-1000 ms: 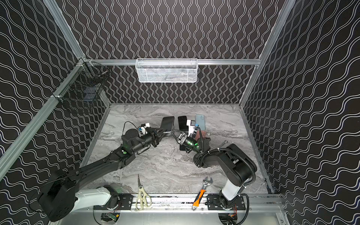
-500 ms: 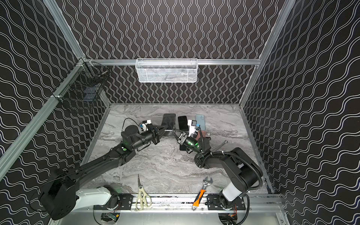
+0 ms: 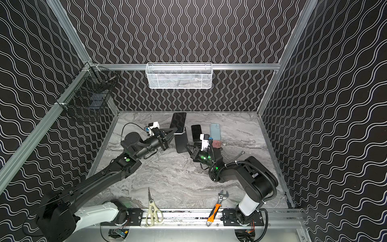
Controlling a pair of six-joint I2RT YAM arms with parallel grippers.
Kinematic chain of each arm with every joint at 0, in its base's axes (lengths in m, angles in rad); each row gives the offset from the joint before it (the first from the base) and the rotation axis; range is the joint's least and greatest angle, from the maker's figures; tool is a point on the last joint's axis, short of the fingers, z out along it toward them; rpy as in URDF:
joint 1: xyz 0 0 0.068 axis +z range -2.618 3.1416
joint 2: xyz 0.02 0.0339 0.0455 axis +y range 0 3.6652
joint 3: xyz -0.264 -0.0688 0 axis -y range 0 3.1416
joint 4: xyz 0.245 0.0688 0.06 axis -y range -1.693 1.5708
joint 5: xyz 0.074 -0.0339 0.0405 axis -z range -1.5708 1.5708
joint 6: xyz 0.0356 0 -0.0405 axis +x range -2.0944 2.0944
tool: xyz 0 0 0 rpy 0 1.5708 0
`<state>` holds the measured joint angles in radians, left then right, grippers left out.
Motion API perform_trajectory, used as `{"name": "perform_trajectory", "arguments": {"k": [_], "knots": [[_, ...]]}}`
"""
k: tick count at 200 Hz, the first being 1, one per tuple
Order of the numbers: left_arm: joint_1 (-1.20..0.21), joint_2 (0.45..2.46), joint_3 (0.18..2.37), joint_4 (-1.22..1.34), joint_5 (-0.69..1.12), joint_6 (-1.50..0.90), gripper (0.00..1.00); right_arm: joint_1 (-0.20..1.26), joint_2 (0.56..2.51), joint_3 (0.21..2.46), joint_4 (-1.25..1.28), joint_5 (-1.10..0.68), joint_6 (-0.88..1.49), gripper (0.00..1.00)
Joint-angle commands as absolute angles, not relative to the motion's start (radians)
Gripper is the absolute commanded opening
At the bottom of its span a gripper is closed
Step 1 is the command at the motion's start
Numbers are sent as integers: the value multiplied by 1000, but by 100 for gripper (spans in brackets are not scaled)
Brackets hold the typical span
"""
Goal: Take the phone out of the phone case
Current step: Place the phone case at the top-center of the table.
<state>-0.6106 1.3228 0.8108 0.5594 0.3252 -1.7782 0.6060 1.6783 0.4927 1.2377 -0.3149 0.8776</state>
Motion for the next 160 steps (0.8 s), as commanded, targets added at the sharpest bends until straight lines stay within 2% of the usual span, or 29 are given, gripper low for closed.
{"name": "perform_trajectory", "arguments": {"k": [1,92,160], "knots": [[-601,1318,815,638,334,-1748,0,601,1704,501,1233,-302,872,0],[-414,1332,742,638,449,-1518,0,571,1847,759,859,-289,846,0],[-290,1323,720,639,525,-1411,0,543,2001,957,695,-251,850,0]]}}
